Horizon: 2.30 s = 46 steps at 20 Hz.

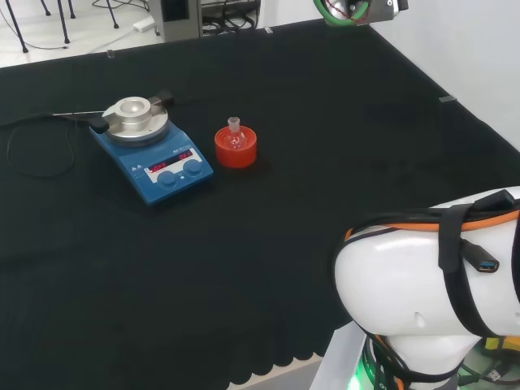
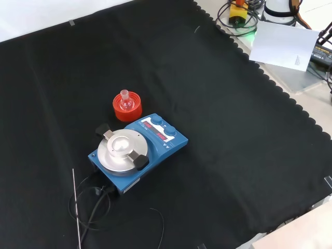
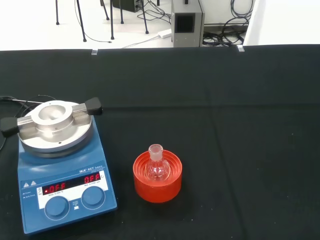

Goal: Pick up the round-bottom flask.

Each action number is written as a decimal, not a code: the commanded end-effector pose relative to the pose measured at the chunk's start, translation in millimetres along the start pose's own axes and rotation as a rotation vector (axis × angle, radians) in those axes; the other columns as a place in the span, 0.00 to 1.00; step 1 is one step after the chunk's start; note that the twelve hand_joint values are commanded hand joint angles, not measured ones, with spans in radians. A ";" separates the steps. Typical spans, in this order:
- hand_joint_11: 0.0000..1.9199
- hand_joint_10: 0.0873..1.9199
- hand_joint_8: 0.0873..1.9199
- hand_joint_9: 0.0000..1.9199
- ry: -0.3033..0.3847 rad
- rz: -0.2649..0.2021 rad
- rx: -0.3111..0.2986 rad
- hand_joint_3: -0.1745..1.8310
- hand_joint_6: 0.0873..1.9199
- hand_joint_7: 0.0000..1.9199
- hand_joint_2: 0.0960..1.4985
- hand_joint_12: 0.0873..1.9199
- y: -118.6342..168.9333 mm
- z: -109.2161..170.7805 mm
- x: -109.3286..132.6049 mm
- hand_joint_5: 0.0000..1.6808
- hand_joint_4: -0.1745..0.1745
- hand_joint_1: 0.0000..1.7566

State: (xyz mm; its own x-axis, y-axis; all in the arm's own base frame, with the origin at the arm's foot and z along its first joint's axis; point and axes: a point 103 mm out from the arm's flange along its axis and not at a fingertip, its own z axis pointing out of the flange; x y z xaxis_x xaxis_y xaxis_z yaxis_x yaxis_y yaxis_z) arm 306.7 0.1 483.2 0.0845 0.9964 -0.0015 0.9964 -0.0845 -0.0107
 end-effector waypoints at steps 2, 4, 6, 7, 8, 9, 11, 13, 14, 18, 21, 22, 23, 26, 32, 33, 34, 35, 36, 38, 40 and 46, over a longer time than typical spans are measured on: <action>0.00 0.29 0.25 0.11 -0.012 0.001 -0.009 0.32 0.04 0.06 0.80 0.55 0.3 0.0 -0.3 0.11 0.46 0.02; 0.00 0.29 0.23 0.11 -0.011 0.004 -0.004 0.27 0.00 0.07 0.85 0.55 1.7 0.5 -2.0 0.14 0.47 0.01; 0.00 0.28 0.23 0.11 -0.008 0.009 0.001 0.25 0.00 0.07 0.86 0.55 4.0 1.8 -5.8 0.14 0.47 0.01; 0.00 0.28 0.23 0.11 -0.008 0.012 0.005 0.25 0.00 0.07 0.86 0.55 5.0 2.8 -7.8 0.15 0.47 0.01; 0.00 0.28 0.22 0.11 -0.009 0.014 0.007 0.24 0.00 0.07 0.86 0.55 5.9 4.0 -9.7 0.15 0.47 0.01; 0.00 0.28 0.22 0.11 -0.012 0.017 0.010 0.24 0.00 0.07 0.86 0.55 7.3 6.0 -11.4 0.15 0.47 0.01; 0.00 0.28 0.22 0.11 -0.031 0.020 0.015 0.23 0.00 0.07 0.85 0.55 10.1 11.3 -14.2 0.15 0.47 0.03; 0.00 0.28 0.22 0.11 -0.015 0.027 0.018 0.22 0.00 0.07 0.83 0.55 13.5 18.7 -17.6 0.15 0.46 0.09; 0.00 0.28 0.22 0.12 -0.010 0.028 0.018 0.22 0.00 0.07 0.82 0.55 15.7 22.4 -19.0 0.15 0.46 0.10; 0.00 0.29 0.23 0.12 0.059 0.032 0.028 0.21 0.00 0.08 0.80 0.55 30.5 44.1 -28.3 0.15 0.45 0.15; 0.00 0.29 0.23 0.13 0.103 0.043 0.042 0.21 0.00 0.09 0.78 0.57 55.0 69.2 -44.8 0.16 0.44 0.20; 0.00 0.29 0.23 0.14 0.113 0.042 0.052 0.21 0.00 0.09 0.77 0.58 65.1 78.3 -50.6 0.17 0.44 0.21; 0.00 0.29 0.24 0.14 0.127 0.038 0.061 0.21 0.00 0.10 0.77 0.59 74.7 87.0 -55.7 0.17 0.44 0.21; 0.00 0.29 0.24 0.14 0.148 0.028 0.090 0.21 0.00 0.10 0.77 0.59 103.6 114.5 -66.6 0.18 0.44 0.21; 0.00 0.29 0.24 0.14 0.156 0.028 0.151 0.22 0.00 0.10 0.77 0.59 146.9 163.8 -71.1 0.19 0.43 0.20; 0.00 0.29 0.24 0.14 0.157 0.029 0.161 0.22 0.00 0.10 0.77 0.60 152.1 170.7 -71.1 0.19 0.43 0.20; 0.00 0.29 0.24 0.14 0.162 0.028 0.169 0.22 0.00 0.10 0.77 0.60 157.3 177.6 -70.6 0.19 0.43 0.20; 0.00 0.29 0.24 0.14 0.167 0.025 0.176 0.22 0.00 0.10 0.76 0.60 162.2 184.0 -70.3 0.19 0.43 0.20; 0.00 0.29 0.24 0.14 0.156 0.020 0.179 0.22 0.00 0.10 0.76 0.60 166.5 189.5 -68.6 0.19 0.43 0.20; 0.00 0.29 0.24 0.14 0.159 0.015 0.191 0.22 0.00 0.09 0.76 0.60 174.5 200.6 -65.3 0.19 0.43 0.20; 0.00 0.29 0.24 0.14 0.168 0.009 0.202 0.22 0.00 0.09 0.76 0.60 182.3 211.7 -61.5 0.19 0.43 0.20; 0.00 0.29 0.24 0.14 0.216 -0.014 0.200 0.22 0.00 0.10 0.76 0.60 198.6 240.6 -53.6 0.20 0.42 0.21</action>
State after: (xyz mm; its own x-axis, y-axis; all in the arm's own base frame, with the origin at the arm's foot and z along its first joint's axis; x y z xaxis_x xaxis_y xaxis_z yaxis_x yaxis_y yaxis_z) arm 453.2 -74.4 273.3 0.1248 0.9836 0.1300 0.9605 -0.0869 -0.2645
